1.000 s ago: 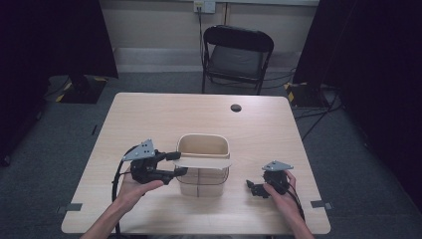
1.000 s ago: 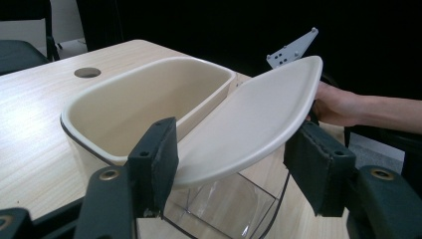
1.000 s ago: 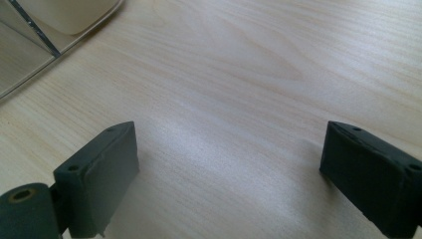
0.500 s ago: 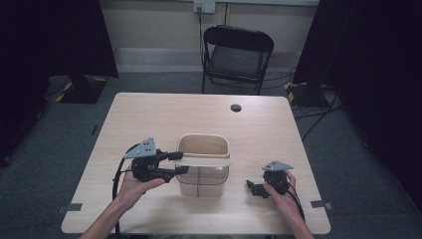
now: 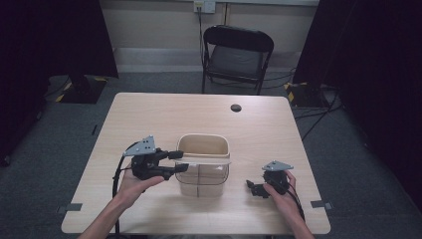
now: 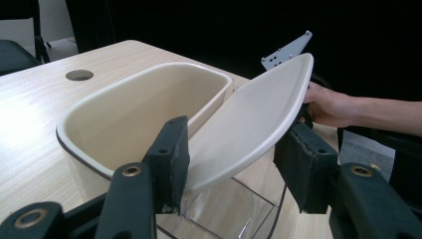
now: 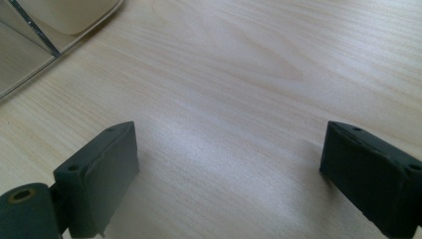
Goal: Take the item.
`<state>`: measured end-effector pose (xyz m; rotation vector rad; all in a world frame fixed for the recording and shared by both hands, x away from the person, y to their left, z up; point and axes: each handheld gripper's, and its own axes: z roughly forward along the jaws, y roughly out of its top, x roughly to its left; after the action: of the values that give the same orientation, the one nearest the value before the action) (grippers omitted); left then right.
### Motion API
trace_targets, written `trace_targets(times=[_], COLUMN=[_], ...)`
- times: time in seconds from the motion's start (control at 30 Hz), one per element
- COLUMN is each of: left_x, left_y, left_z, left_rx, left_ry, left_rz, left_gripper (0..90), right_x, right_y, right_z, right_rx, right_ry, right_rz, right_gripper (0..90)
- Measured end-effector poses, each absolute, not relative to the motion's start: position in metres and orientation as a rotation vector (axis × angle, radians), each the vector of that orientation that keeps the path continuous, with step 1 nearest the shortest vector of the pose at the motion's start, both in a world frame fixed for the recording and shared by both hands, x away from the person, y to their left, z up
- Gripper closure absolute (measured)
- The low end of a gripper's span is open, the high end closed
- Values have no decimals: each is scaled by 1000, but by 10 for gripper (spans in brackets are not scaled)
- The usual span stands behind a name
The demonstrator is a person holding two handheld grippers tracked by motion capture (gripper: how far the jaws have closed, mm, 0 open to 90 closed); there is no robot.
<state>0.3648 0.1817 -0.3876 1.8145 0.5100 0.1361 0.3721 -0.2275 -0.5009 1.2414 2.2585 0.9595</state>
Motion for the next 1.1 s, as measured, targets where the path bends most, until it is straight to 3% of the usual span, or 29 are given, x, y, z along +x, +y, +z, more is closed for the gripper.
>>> trace_targets(times=[1.1], left_x=[379], left_y=[180], left_z=[-383], left_rx=[1813], left_ry=[536], left_rz=[118], left_gripper=[539], right_x=[372], right_y=[-228], right_z=[-501], right_rx=[1241], right_ry=[2259], right_rz=[960], right_gripper=[74])
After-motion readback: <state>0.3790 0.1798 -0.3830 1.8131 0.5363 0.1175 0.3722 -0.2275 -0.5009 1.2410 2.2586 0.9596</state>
